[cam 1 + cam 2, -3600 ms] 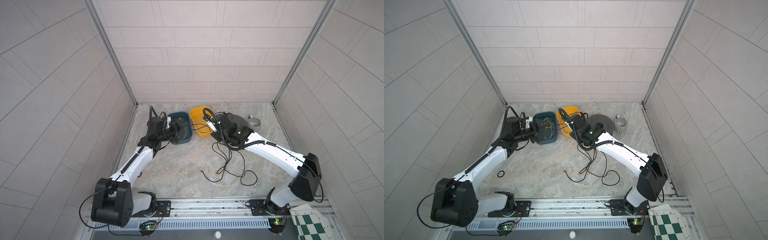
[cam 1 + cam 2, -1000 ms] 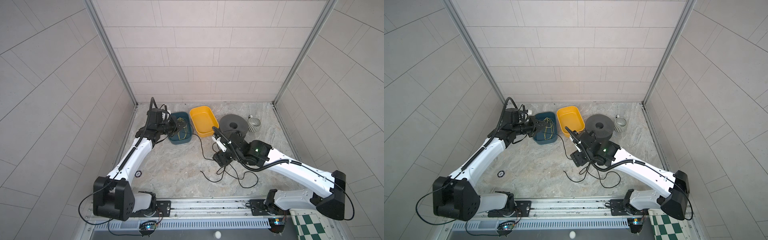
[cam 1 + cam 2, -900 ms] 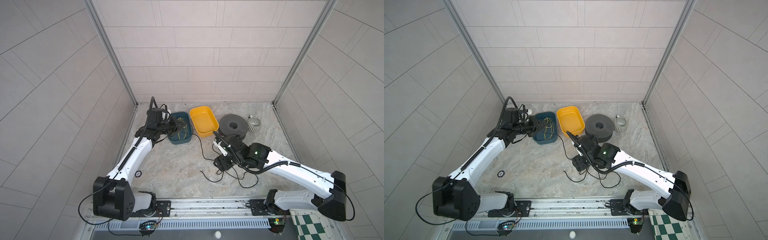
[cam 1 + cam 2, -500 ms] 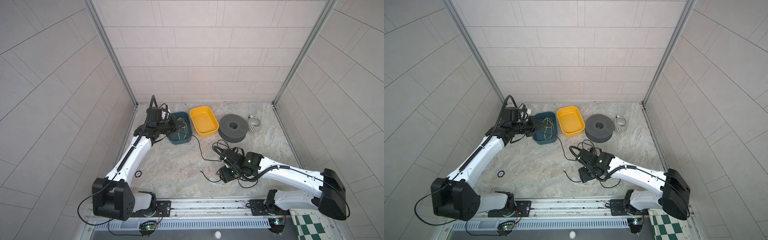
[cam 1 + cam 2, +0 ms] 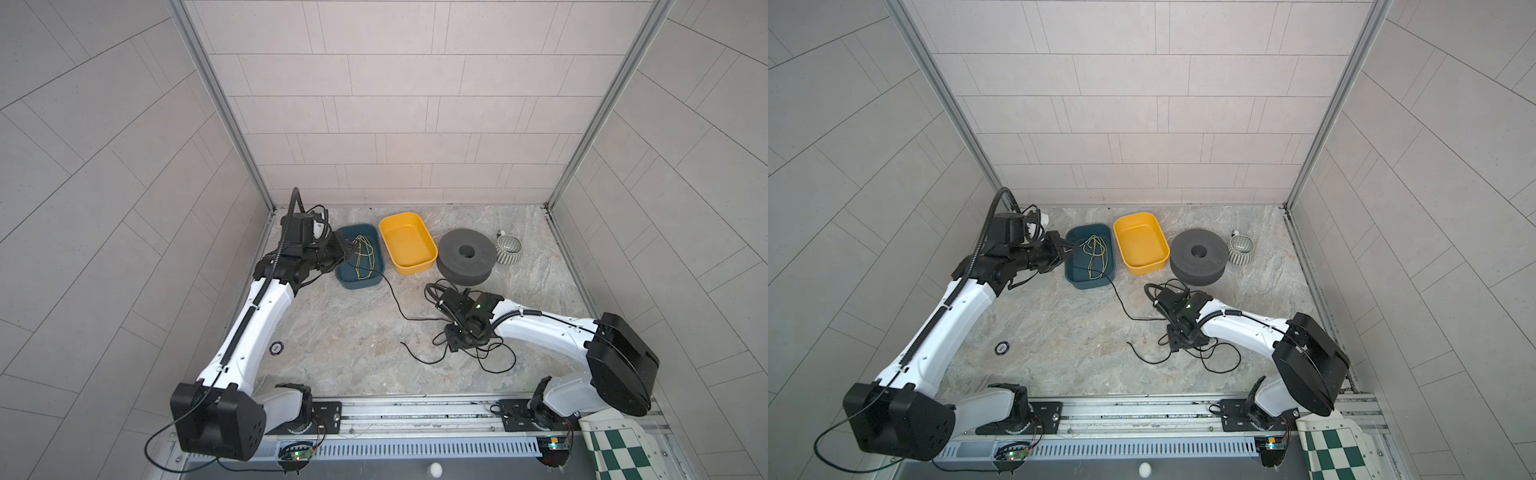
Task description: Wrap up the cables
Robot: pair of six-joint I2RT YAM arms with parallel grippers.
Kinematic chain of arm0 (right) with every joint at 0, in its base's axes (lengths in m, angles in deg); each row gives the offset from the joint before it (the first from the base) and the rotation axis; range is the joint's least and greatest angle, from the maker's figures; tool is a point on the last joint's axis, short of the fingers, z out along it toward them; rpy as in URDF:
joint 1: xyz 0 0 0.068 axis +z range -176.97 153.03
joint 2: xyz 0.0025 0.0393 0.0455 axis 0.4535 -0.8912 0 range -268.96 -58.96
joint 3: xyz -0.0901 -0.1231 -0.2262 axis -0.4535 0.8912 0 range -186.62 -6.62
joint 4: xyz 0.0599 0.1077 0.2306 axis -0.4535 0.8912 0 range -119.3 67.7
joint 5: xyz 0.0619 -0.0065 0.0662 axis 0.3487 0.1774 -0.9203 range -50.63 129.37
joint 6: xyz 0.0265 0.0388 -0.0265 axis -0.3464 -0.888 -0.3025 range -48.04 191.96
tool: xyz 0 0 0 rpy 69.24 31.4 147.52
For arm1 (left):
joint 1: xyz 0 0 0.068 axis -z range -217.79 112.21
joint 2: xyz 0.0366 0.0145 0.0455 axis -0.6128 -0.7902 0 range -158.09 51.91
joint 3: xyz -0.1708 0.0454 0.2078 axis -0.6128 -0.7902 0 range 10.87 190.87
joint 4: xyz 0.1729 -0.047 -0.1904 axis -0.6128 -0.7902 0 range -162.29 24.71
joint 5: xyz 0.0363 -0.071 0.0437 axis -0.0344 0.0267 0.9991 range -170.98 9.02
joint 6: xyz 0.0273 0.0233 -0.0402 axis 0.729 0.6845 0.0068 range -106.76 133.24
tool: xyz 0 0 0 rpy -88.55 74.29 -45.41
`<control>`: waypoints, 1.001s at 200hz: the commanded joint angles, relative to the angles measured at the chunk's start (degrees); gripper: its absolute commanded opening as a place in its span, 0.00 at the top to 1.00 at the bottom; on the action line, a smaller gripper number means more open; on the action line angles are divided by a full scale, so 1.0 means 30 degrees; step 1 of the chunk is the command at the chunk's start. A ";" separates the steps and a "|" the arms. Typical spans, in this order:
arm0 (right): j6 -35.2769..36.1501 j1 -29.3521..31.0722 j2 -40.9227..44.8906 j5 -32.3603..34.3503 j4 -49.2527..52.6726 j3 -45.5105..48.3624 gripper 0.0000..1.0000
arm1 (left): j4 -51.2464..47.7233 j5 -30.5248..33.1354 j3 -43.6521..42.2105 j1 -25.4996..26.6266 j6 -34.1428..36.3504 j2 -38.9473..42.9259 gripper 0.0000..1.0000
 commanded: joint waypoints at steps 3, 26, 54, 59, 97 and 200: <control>0.2559 -0.2217 -0.0563 0.1265 0.0635 -0.1612 0.40 | -0.0543 0.0523 0.0117 -0.0137 0.0520 0.0473 1.00; 0.4206 -0.3664 -0.2340 0.1932 0.0843 -0.3732 0.38 | -0.0587 0.0567 -0.0112 -0.0211 0.0520 0.0667 1.00; 0.5328 -0.3913 -0.3960 0.0943 0.1452 -0.6484 0.34 | -0.0602 0.0552 -0.0280 -0.0284 0.0520 0.0897 1.00; 0.5396 -0.3909 -0.3988 0.0673 0.1573 -0.6716 0.32 | -0.0618 0.0505 -0.0296 -0.0294 0.0520 0.0914 1.00; 0.5616 -0.3812 -0.2209 -0.2357 0.3291 -0.6692 0.24 | -0.0690 0.0493 -0.0556 -0.0384 0.0769 0.1204 1.00; 0.5888 -0.4927 -0.0402 -0.0014 0.0035 -0.5282 0.63 | -0.0587 0.0287 -0.0586 -0.0622 0.1339 0.0925 1.00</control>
